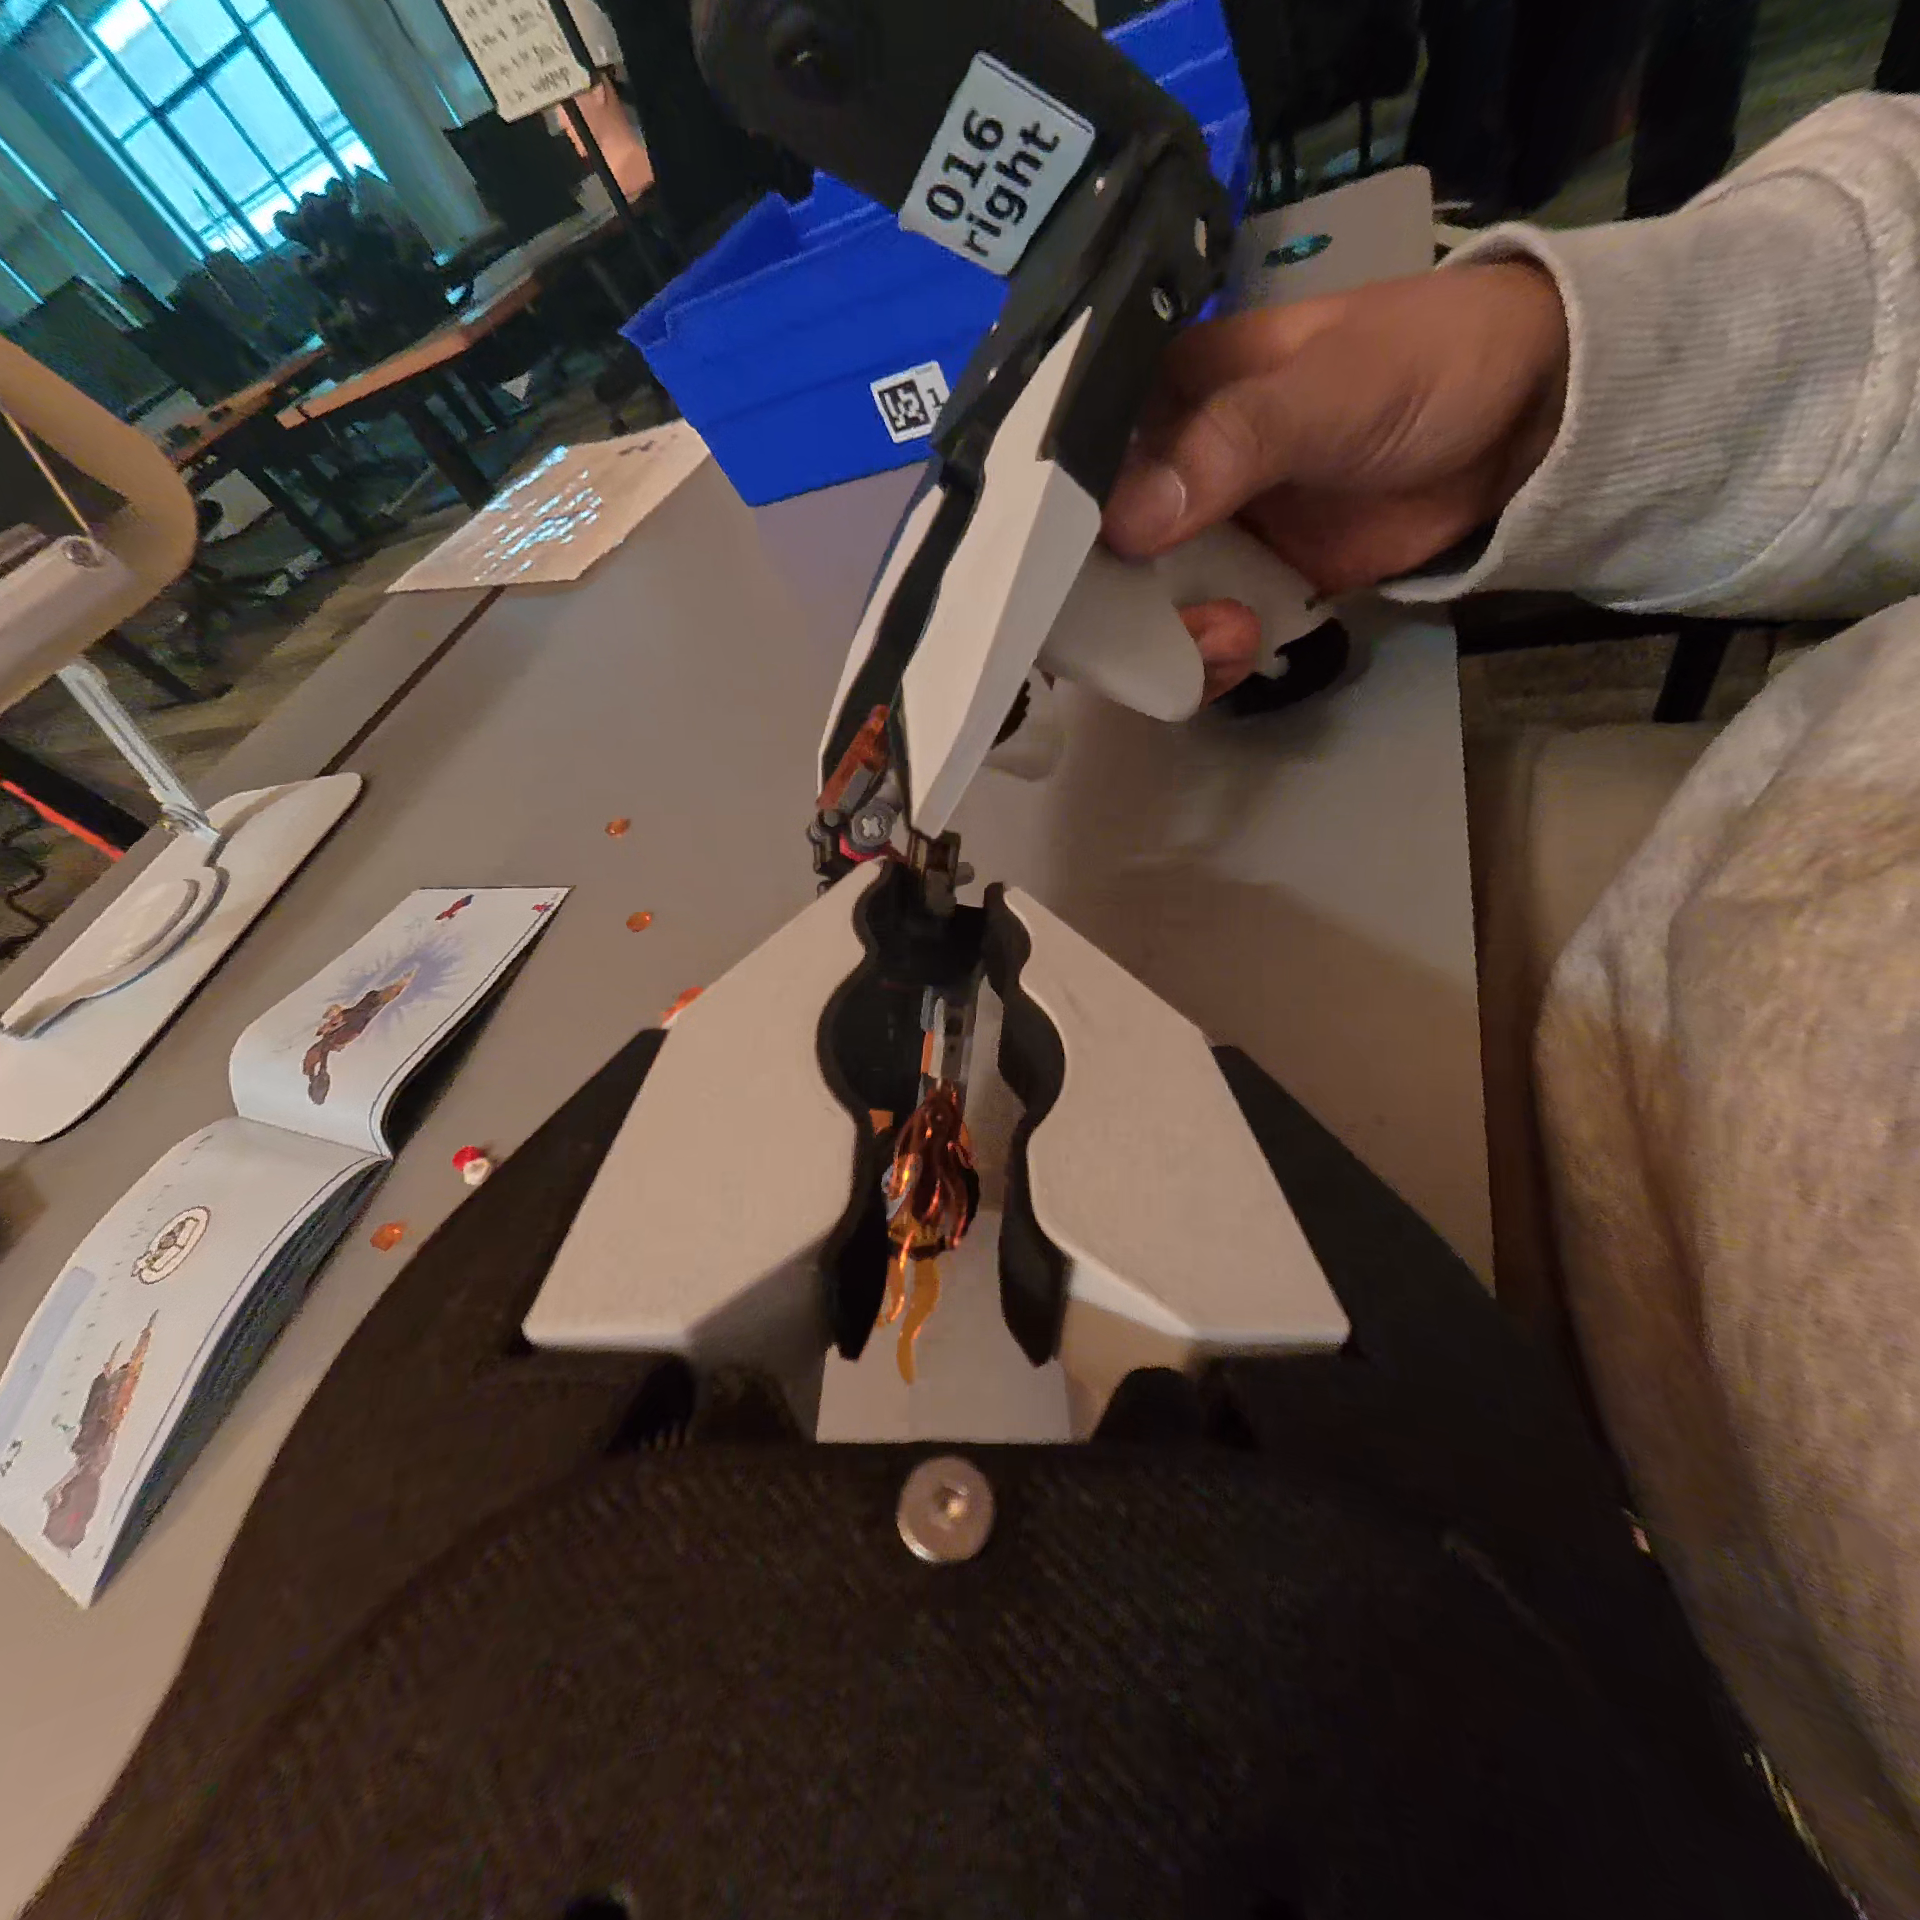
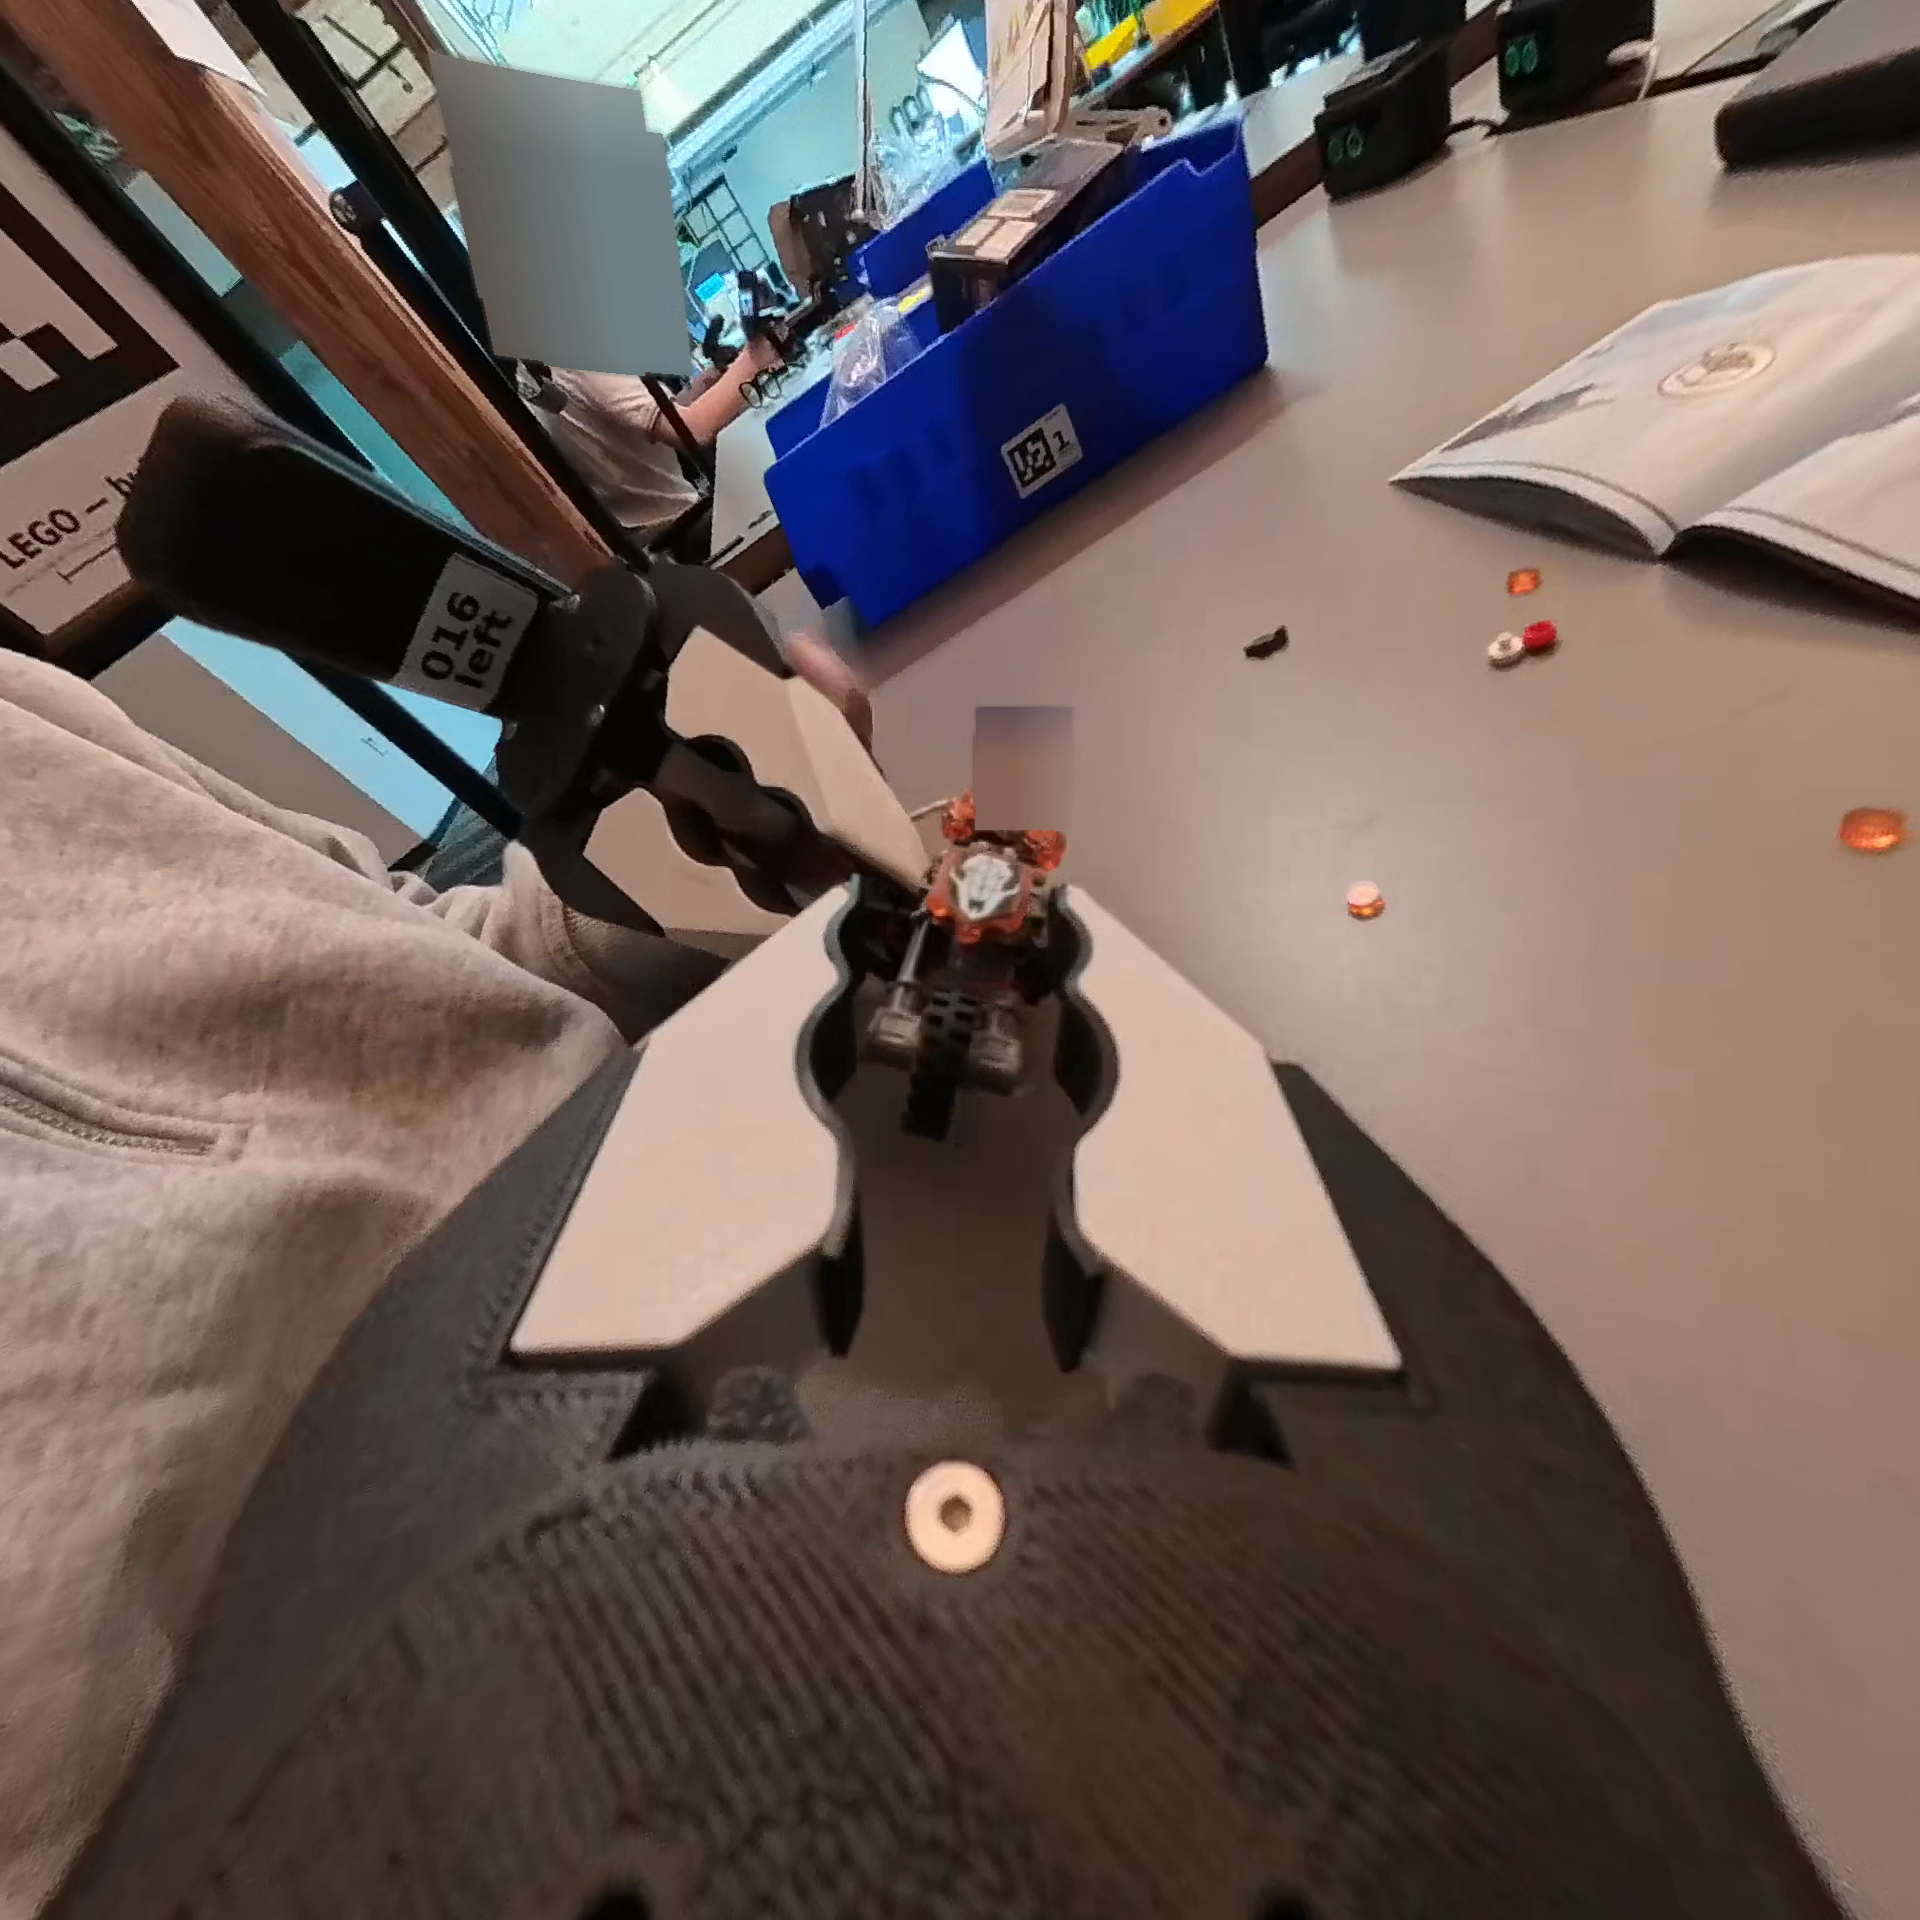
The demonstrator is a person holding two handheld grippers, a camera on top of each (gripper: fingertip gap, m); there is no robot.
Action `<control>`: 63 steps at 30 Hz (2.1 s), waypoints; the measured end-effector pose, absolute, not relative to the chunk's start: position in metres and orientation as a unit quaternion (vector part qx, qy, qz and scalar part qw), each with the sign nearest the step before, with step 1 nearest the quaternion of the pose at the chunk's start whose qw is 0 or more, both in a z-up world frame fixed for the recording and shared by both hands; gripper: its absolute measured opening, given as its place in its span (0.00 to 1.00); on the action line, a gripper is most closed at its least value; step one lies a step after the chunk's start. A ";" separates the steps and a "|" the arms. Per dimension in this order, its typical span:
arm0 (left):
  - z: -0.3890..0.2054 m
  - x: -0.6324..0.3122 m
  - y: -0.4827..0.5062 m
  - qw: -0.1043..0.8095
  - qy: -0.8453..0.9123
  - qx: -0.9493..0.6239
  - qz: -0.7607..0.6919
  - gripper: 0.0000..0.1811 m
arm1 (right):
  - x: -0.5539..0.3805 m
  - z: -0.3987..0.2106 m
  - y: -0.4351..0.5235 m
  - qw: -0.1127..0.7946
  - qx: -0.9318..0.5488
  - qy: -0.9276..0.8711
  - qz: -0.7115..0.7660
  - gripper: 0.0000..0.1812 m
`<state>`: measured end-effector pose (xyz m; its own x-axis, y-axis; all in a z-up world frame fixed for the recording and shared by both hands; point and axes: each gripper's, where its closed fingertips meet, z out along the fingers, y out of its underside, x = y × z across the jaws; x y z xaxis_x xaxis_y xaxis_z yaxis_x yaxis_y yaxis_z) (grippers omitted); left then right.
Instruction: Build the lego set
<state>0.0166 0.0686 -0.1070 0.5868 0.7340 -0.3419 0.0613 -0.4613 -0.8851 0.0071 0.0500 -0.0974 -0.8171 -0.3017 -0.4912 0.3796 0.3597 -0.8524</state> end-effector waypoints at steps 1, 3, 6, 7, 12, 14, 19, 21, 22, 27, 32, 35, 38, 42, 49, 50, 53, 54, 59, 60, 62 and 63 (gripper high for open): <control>-0.110 0.016 0.069 0.448 -0.261 -0.772 0.368 0.07 | 0.006 -0.100 0.051 0.302 0.026 0.772 -0.559 0.17; -0.114 0.015 0.070 0.444 -0.267 -0.777 0.357 0.07 | 0.004 -0.105 0.054 0.301 0.026 0.782 -0.546 0.17; -0.112 0.015 0.070 0.451 -0.267 -0.771 0.360 0.11 | -0.002 -0.117 0.057 0.270 0.025 0.811 -0.519 0.12; -0.109 0.016 0.069 0.460 -0.268 -0.765 0.362 0.13 | -0.003 -0.122 0.059 0.255 0.019 0.822 -0.509 0.12; -0.103 0.019 0.068 0.505 -0.293 -0.750 0.309 0.32 | -0.005 -0.141 0.065 0.182 -0.014 0.863 -0.472 0.12; -0.109 0.017 0.064 0.501 -0.317 -0.755 0.279 0.39 | -0.008 -0.143 0.065 0.156 -0.021 0.869 -0.470 0.12; -0.130 0.009 0.053 0.447 -0.365 -0.775 0.257 0.42 | -0.007 -0.143 0.066 0.149 -0.038 0.868 -0.472 0.11; -0.136 0.006 0.051 0.431 -0.379 -0.779 0.252 0.41 | -0.007 -0.142 0.067 0.144 -0.045 0.868 -0.473 0.11; -0.139 0.007 0.051 0.425 -0.382 -0.783 0.245 0.42 | -0.007 -0.142 0.067 0.140 -0.049 0.868 -0.474 0.11; -0.149 0.007 0.051 0.406 -0.405 -0.790 0.219 0.39 | -0.005 -0.141 0.068 0.110 -0.079 0.866 -0.481 0.11; -0.156 0.008 0.051 0.398 -0.425 -0.790 0.191 0.36 | -0.003 -0.141 0.069 0.080 -0.107 0.864 -0.486 0.11; -0.157 0.009 0.053 0.404 -0.431 -0.788 0.175 0.37 | -0.001 -0.141 0.069 0.052 -0.133 0.860 -0.490 0.11; -0.154 0.011 0.054 0.426 -0.440 -0.776 0.152 0.37 | 0.000 -0.141 0.069 0.021 -0.162 0.854 -0.494 0.11; -0.153 0.010 0.052 0.438 -0.453 -0.764 0.138 0.34 | 0.002 -0.142 0.068 -0.002 -0.182 0.849 -0.496 0.11; -0.155 0.011 0.054 0.429 -0.449 -0.772 0.138 0.31 | 0.002 -0.142 0.069 -0.008 -0.188 0.848 -0.496 0.11; -0.155 0.011 0.054 0.429 -0.449 -0.772 0.138 0.31 | 0.002 -0.142 0.069 -0.008 -0.188 0.847 -0.496 0.11; -0.156 0.011 0.054 0.428 -0.448 -0.773 0.138 0.31 | 0.002 -0.142 0.068 -0.010 -0.189 0.847 -0.496 0.11; -0.156 0.011 0.054 0.427 -0.448 -0.773 0.138 0.31 | 0.002 -0.142 0.068 -0.011 -0.189 0.847 -0.496 0.11; -0.156 0.011 0.055 0.423 -0.445 -0.777 0.141 0.30 | 0.003 -0.143 0.068 -0.013 -0.190 0.848 -0.495 0.11; -0.157 0.011 0.055 0.423 -0.445 -0.777 0.141 0.29 | 0.003 -0.143 0.068 -0.014 -0.190 0.848 -0.495 0.11; -0.157 0.011 0.055 0.423 -0.445 -0.777 0.139 0.29 | 0.003 -0.143 0.068 -0.014 -0.190 0.848 -0.495 0.11; -0.157 0.011 0.055 0.423 -0.445 -0.777 0.139 0.29 | 0.003 -0.143 0.068 -0.014 -0.190 0.848 -0.495 0.11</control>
